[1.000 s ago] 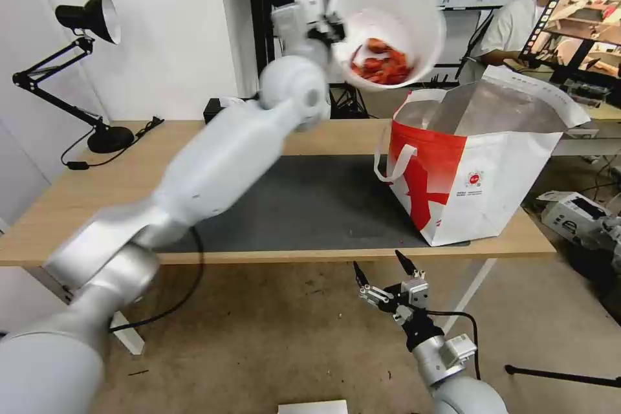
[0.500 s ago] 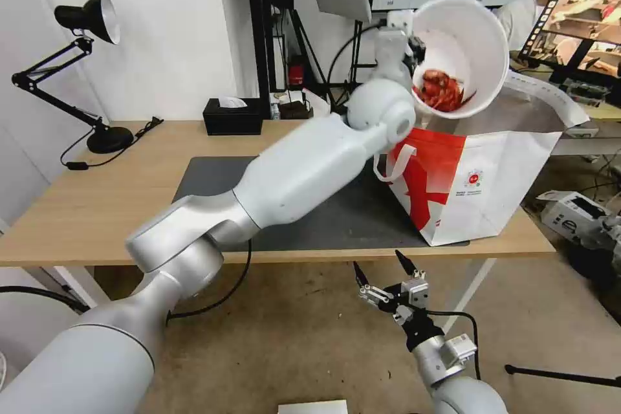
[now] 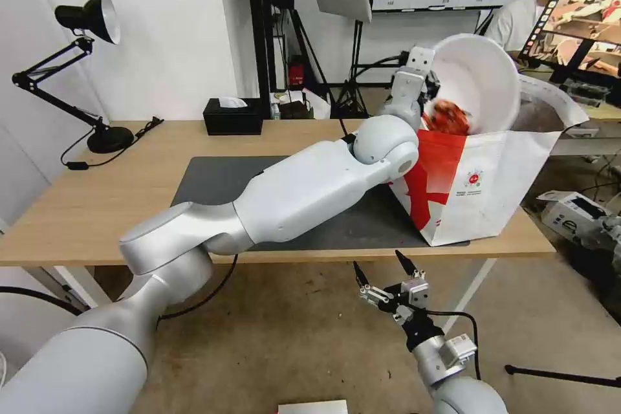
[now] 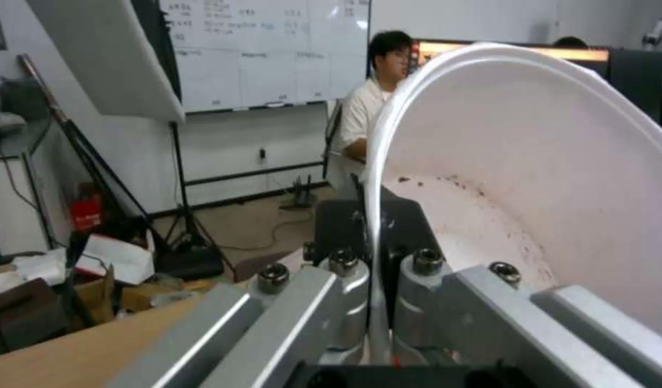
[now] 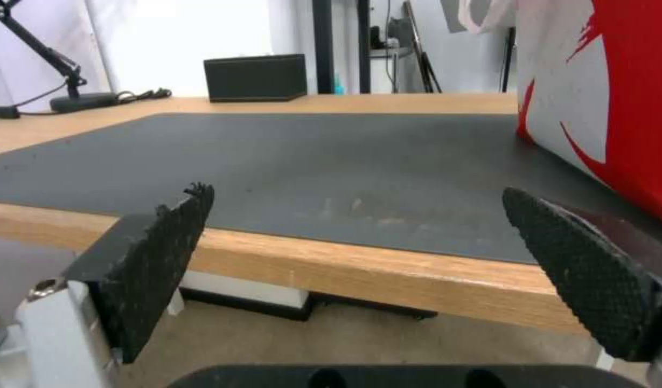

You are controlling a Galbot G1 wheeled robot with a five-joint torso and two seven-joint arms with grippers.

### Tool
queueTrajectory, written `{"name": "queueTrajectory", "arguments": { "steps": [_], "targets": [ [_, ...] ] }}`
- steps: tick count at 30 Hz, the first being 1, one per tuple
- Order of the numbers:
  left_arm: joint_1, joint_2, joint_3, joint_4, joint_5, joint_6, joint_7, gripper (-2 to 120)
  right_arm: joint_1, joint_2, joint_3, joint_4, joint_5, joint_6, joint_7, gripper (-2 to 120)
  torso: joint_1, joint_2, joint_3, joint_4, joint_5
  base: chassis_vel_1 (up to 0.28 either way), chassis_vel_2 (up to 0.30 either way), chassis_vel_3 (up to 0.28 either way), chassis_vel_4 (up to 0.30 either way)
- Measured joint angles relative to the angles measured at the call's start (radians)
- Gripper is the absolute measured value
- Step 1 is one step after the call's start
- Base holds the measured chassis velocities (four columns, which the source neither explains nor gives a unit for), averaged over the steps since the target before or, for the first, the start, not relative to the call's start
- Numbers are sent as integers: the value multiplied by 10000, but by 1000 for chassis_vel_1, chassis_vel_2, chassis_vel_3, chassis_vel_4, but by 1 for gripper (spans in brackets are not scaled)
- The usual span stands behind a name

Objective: Pick up the trash from the table and place it into the takeout bag.

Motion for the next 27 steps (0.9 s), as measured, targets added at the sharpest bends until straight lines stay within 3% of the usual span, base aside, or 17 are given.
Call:
{"name": "queueTrajectory", "arguments": {
  "steps": [11,18,20,22,24,26,27],
  "targets": [
    [101,27,332,-96,-104,57,192,1,0,0,0,0,0,0,0,100,1,0,0,0,0,0,0,0,0],
    [93,-4,369,-95,-285,142,315,23,0,0,0,0,0,0,0,100,1,0,0,0,0,0,0,0,0],
    [110,-57,381,-104,-376,171,320,34,0,0,0,0,0,0,0,100,0,0,0,1,0,0,0,0,0],
    [116,-70,381,-106,-389,171,309,35,0,0,0,0,0,0,0,100,0,0,0,0,0,0,0,0,0],
    [157,-127,350,-114,-548,172,275,49,0,0,0,0,0,0,0,100,1,0,0,-1,0,0,0,0,0],
    [187,-148,304,-114,-616,170,270,52,0,0,0,0,0,0,0,100,0,0,0,-1,0,0,0,0,0],
    [218,-164,247,-110,-677,161,269,59,0,0,0,0,0,0,0,100,1,0,0,0,0,0,0,0,0]
  ]
}}
